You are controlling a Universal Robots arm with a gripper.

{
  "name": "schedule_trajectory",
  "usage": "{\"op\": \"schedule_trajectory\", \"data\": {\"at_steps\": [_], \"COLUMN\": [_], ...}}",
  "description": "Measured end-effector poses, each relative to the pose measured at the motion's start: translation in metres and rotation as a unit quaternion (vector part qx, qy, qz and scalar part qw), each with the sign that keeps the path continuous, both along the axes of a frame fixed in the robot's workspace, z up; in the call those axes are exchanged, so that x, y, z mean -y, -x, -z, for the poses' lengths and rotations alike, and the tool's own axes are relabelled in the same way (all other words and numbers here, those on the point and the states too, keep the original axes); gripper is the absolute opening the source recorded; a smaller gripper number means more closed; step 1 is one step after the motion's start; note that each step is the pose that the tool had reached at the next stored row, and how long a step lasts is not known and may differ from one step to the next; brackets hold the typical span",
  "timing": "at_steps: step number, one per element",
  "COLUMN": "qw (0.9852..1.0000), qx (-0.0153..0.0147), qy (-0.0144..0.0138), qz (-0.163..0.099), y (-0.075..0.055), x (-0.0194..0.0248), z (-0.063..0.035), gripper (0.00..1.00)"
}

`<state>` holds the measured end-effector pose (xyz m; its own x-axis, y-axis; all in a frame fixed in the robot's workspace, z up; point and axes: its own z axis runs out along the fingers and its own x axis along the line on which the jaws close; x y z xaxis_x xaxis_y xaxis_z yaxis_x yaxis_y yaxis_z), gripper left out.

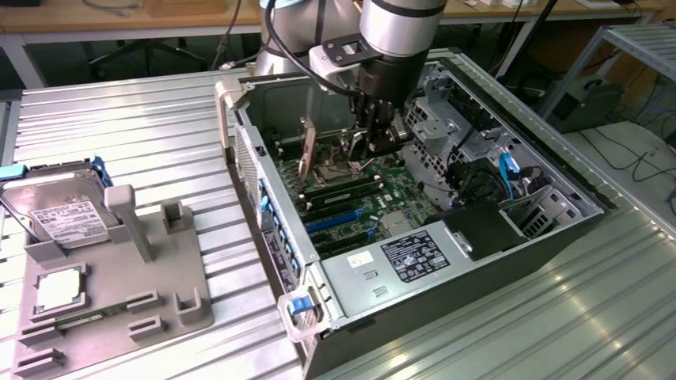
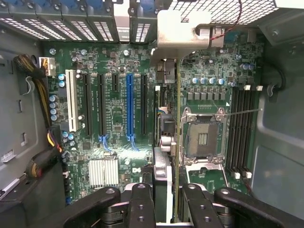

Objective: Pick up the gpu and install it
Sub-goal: 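Insert the gpu into the slot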

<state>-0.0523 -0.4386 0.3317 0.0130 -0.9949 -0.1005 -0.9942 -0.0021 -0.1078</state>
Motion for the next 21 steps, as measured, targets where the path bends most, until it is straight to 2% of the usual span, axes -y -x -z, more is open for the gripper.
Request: {"op": "schedule_trajectory", "data": {"at_steps": [12,18,21], "qw": [1.0,1.0,0.9999], "qx": [0.0,0.0,0.0], "qy": [-0.0005,0.0001,0.0], "qz": [0.0,0.0,0.011], "y": [0.0,0.0,0.0015], "x": [0.0,0.0001,0.0006], "z": [0.0062,0.0075,0.0094], "gripper": [0.28,0.28,0.28]}}
